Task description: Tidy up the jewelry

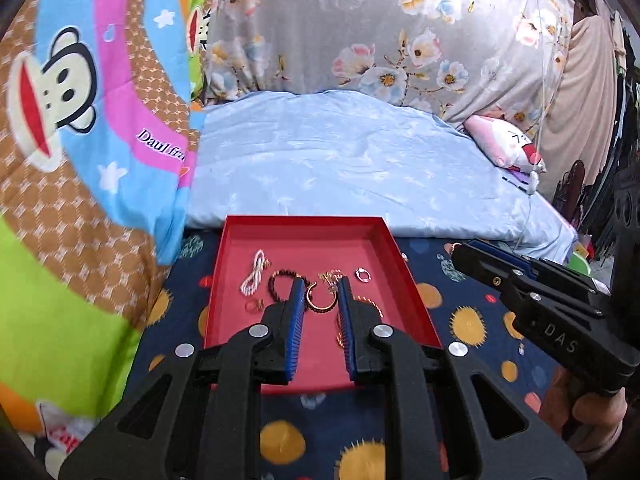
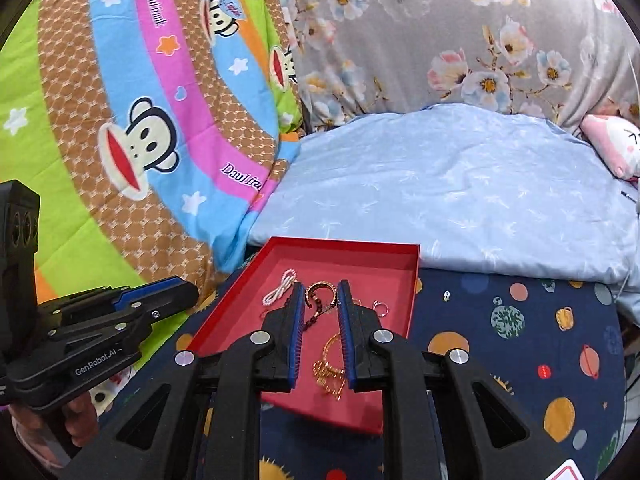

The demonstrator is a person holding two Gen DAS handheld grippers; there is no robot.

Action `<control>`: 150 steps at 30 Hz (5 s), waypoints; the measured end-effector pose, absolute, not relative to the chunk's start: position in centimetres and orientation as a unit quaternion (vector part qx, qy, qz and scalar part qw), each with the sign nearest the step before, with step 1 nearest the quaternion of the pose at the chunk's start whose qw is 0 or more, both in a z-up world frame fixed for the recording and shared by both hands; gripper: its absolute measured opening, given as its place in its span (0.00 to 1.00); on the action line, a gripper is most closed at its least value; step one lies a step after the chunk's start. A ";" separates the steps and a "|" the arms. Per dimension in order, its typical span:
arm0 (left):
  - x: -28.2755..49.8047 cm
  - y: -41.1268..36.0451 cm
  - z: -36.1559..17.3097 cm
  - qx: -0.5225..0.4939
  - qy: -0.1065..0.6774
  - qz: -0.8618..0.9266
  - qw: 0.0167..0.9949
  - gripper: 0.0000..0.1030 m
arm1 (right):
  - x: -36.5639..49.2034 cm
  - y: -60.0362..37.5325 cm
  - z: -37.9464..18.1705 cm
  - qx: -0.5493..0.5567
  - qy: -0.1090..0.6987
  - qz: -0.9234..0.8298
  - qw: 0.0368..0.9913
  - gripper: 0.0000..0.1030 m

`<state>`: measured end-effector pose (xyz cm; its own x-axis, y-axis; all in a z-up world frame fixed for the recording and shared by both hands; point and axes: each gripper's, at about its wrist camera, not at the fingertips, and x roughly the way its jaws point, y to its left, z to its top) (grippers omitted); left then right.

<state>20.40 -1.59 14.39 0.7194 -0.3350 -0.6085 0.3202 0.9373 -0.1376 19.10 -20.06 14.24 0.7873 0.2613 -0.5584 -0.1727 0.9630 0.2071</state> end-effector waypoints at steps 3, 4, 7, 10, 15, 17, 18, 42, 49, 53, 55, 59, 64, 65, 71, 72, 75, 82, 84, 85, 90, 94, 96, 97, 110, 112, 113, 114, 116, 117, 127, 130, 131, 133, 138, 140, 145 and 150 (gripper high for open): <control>22.2 -2.1 13.7 -0.008 0.335 -0.175 0.926 0.16 | 21.4 -20.6 13.2 0.081 0.317 0.110 0.939 0.15; 23.0 -2.4 13.3 -0.007 0.340 -0.174 0.924 0.16 | 22.3 -20.7 12.6 0.081 0.323 0.108 0.937 0.15; 25.0 -3.1 12.0 -0.007 0.354 -0.168 0.920 0.16 | 24.1 -20.7 11.2 0.075 0.335 0.101 0.934 0.15; 26.6 -3.5 10.6 -0.006 0.366 -0.158 0.917 0.16 | 25.9 -20.9 9.7 0.078 0.351 0.099 0.928 0.15; 28.9 -3.8 8.3 0.000 0.385 -0.144 0.912 0.16 | 27.7 -21.0 7.7 0.077 0.369 0.096 0.921 0.15; 29.4 -3.8 7.7 0.001 0.390 -0.141 0.910 0.16 | 28.3 -21.0 6.9 0.075 0.375 0.095 0.919 0.15; 29.7 -3.8 7.5 0.001 0.392 -0.140 0.909 0.16 | 28.5 -21.0 6.7 0.074 0.376 0.095 0.919 0.15; 31.1 -3.6 6.0 0.005 0.380 -0.089 0.921 0.41 | 29.1 -20.3 5.3 0.065 0.370 0.078 0.923 0.37; 29.9 -3.7 6.4 0.008 0.377 -0.091 0.922 0.41 | 27.9 -20.2 5.3 0.072 0.375 0.080 0.921 0.37; 28.8 -3.9 6.9 0.010 0.374 -0.095 0.922 0.41 | 26.8 -19.9 5.8 0.072 0.374 0.080 0.921 0.37; 28.1 -3.9 7.1 0.008 0.374 -0.096 0.923 0.41 | 26.0 -19.6 6.0 0.069 0.373 0.079 0.922 0.37; 26.4 -4.1 7.5 0.011 0.373 -0.099 0.923 0.41 | 24.1 -19.2 6.5 0.064 0.373 0.073 0.923 0.40; 23.8 -4.1 7.8 0.014 0.370 -0.099 0.924 0.41 | 21.5 -19.2 7.0 0.069 0.369 0.067 0.924 0.46; 23.5 -4.0 7.9 0.013 0.370 -0.100 0.924 0.41 | 20.8 -19.2 7.1 0.071 0.369 0.065 0.924 0.47; 20.5 -3.7 8.1 0.022 0.360 -0.087 0.928 0.42 | 17.7 -18.9 7.6 0.067 0.360 0.044 0.930 0.55; 20.0 -3.7 8.0 0.025 0.357 -0.082 0.930 0.43 | 17.3 -18.9 7.6 0.064 0.358 0.040 0.931 0.56; 18.7 -3.5 7.9 0.031 0.349 -0.066 0.934 0.50 | 16.0 -18.7 7.4 0.059 0.355 0.031 0.932 0.58; 16.7 -2.2 6.9 0.019 0.349 -0.044 0.936 0.59 | 13.6 -18.0 6.9 0.047 0.344 0.011 0.938 0.68; 16.3 -1.9 6.5 0.018 0.347 -0.037 0.937 0.59 | 13.0 -17.7 6.6 0.042 0.342 0.005 0.939 0.68; 16.1 -1.9 6.3 0.019 0.348 -0.034 0.937 0.60 | 12.8 -17.5 6.3 0.038 0.340 0.001 0.940 0.69; 15.6 -1.4 5.0 0.007 0.358 -0.024 0.933 0.62 | 12.2 -17.4 5.2 0.041 0.341 -0.008 0.939 0.70; 15.3 -1.4 4.0 0.008 0.355 -0.016 0.935 0.63 | 12.0 -17.6 4.4 0.046 0.341 -0.011 0.939 0.70; 15.2 -1.6 3.6 0.016 0.352 -0.013 0.936 0.63 | 12.0 -17.6 4.1 0.043 0.340 -0.014 0.939 0.71; 15.2 -1.6 3.4 0.017 0.352 -0.013 0.936 0.64 | 12.0 -17.6 3.9 0.043 0.340 -0.015 0.939 0.73; 15.1 -1.6 2.1 0.021 0.345 0.001 0.938 0.72 | 12.2 -17.9 2.2 0.042 0.351 -0.031 0.935 0.78; 15.3 -1.6 1.9 0.023 0.351 0.003 0.936 0.72 | 12.2 -17.7 2.1 0.036 0.350 -0.038 0.935 0.78; 15.4 -1.7 1.8 0.025 0.353 0.006 0.935 0.72 | 12.1 -17.7 2.2 0.034 0.349 -0.040 0.936 0.79; 15.5 -1.7 1.8 0.026 0.355 0.009 0.934 0.72 | 12.1 -17.7 2.2 0.032 0.348 -0.041 0.936 0.80; 15.4 -1.6 1.7 0.025 0.356 0.013 0.934 0.72 | 12.1 -17.7 2.2 0.031 0.348 -0.042 0.936 0.82; 15.4 -1.6 1.8 0.024 0.353 0.017 0.935 0.72 | 12.1 -17.7 2.1 0.033 0.349 -0.041 0.936 0.82; 15.0 -1.6 2.0 0.026 0.345 0.025 0.938 0.72 | 12.2 -17.7 2.0 0.032 0.351 -0.042 0.935 0.83; 15.0 -1.5 2.0 0.024 0.344 0.024 0.938 0.72 | 12.3 -17.7 2.0 0.032 0.352 -0.043 0.934 0.83; 15.0 -1.6 2.0 0.025 0.344 0.025 0.938 0.72 | 12.3 -17.7 2.0 0.031 0.353 -0.043 0.934 0.83; 15.0 -1.6 2.0 0.026 0.343 0.026 0.939 0.72 | 12.3 -17.7 1.9 0.031 0.353 -0.044 0.934 0.83; 14.9 -1.6 2.0 0.027 0.344 0.028 0.938 0.72 | 12.3 -17.8 2.0 0.030 0.353 -0.044 0.934 0.83; 15.0 -1.6 2.0 0.027 0.344 0.027 0.938 0.72 | 12.3 -17.8 2.0 0.030 0.353 -0.044 0.934 0.83; 14.9 -1.6 2.1 0.028 0.342 0.031 0.939 0.72 | 12.3 -17.9 2.0 0.030 0.352 -0.044 0.934 0.83; 14.9 -1.6 2.1 0.029 0.342 0.035 0.939 0.72 | 12.3 -18.0 2.1 0.029 0.353 -0.044 0.934 0.83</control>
<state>14.86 -1.61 2.05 0.7635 0.0852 -0.6402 -0.0454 0.9959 0.0784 12.25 -18.03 2.06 0.7470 -0.0623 -0.6619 0.1027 0.9945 0.0223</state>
